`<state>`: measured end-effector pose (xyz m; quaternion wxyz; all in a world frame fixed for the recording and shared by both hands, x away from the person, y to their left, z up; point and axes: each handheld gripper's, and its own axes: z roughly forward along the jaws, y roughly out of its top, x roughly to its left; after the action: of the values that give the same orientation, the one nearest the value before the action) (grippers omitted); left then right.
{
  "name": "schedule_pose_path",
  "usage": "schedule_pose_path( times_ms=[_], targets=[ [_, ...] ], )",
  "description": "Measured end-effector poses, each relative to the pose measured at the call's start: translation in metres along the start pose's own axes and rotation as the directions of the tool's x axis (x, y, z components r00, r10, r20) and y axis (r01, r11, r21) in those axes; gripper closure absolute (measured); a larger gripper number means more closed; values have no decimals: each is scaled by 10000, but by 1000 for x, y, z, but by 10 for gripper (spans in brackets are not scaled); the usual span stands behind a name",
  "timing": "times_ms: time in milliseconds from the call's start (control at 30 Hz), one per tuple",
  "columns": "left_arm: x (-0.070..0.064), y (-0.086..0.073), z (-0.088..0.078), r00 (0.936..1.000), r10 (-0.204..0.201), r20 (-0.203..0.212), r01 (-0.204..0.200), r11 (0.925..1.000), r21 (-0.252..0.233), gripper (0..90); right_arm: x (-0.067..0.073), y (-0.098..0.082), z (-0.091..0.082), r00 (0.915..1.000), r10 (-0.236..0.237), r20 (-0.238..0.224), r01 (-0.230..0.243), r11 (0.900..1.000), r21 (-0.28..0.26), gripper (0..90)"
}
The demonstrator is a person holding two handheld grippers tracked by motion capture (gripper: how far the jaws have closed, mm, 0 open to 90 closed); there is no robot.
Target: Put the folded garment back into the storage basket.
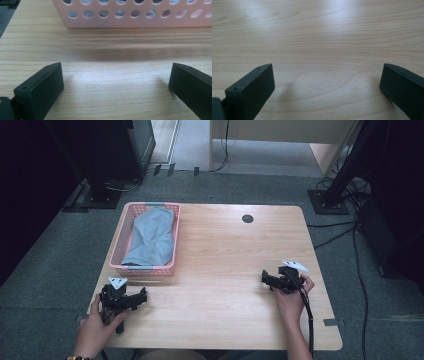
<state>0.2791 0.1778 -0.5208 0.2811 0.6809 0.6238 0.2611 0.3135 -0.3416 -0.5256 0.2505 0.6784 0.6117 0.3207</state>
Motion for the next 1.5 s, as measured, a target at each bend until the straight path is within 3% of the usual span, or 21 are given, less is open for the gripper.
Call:
schedule_pose_path(
  times_ms=[267, 933, 1500],
  targets=[
    [0, 0, 0, 10000, -1, 1, 1, 10000, -1, 0, -4, -2, -3, 9994, -113, 331, 110, 9999, 97, 0],
    [0, 0, 0, 10000, -2, 1, 2, 10000, -3, 0, -17, -6, -9, 9983, -47, 583, 41, 9999, 109, 0],
    [0, 0, 0, 10000, 1, 0, -1, 10000, -2, 0, -36, -11, -18, 9957, 167, 911, -179, 9998, 126, 0]
  ],
)
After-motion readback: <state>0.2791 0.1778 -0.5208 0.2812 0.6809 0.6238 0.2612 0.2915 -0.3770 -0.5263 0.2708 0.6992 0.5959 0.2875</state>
